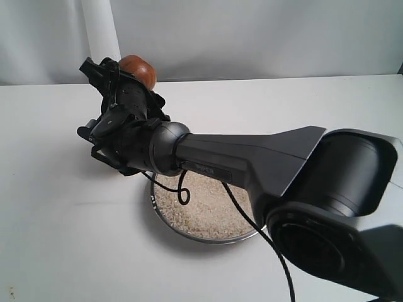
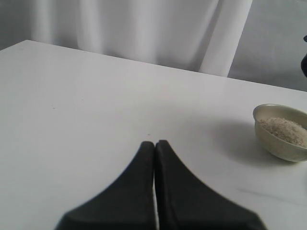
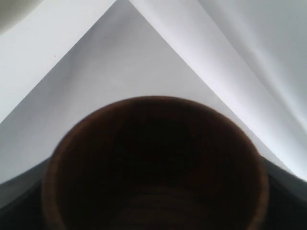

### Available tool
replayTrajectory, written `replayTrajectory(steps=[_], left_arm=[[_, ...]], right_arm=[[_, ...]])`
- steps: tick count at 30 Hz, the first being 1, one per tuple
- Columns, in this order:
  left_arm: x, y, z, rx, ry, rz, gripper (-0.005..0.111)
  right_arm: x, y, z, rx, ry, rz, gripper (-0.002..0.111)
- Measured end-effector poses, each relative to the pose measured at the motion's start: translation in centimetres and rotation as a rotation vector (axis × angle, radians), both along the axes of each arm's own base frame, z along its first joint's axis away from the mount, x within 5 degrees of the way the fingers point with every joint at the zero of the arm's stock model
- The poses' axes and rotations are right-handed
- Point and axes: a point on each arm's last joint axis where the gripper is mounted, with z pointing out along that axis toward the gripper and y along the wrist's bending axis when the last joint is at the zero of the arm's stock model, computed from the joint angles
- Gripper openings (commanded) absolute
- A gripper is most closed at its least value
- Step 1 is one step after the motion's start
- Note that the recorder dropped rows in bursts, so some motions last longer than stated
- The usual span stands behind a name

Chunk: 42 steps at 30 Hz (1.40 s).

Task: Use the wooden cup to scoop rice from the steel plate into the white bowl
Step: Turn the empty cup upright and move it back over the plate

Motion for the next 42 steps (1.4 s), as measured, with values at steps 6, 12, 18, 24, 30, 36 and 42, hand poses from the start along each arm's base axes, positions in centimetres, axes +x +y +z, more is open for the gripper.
replayTrajectory(steps=[6, 12, 18, 24, 30, 36, 42], left_arm=[[0.0, 0.0, 0.0, 0.0, 0.0, 0.0, 0.0], [0.0, 0.0, 0.0, 0.0, 0.0, 0.0, 0.0], [0.0, 0.0, 0.0, 0.0, 0.0, 0.0, 0.0], [0.0, 0.0, 0.0, 0.0, 0.0, 0.0, 0.0], [0.0, 0.0, 0.0, 0.0, 0.0, 0.0, 0.0], [0.0, 0.0, 0.0, 0.0, 0.0, 0.0, 0.0], [0.0, 0.0, 0.0, 0.0, 0.0, 0.0, 0.0]], right_arm=[[-0.1, 0.1, 0.0, 0.017, -0.001, -0.01, 0.0], [-0.2, 0.1, 0.0, 0.034, 0.001, -0.011, 0.0], [-0.2, 0.1, 0.0, 0.034, 0.001, -0.011, 0.0], [-0.4, -0.1, -0.2, 0.346, 0.118, -0.12, 0.0], [-1.5, -1.7, 4.9, 1.025, 0.337, -0.391, 0.0], [-2.6, -4.3, 8.9, 1.171, 0.58, -0.588, 0.0], [-3.6, -7.2, 11.2, 0.999, 0.714, -0.685, 0.0]])
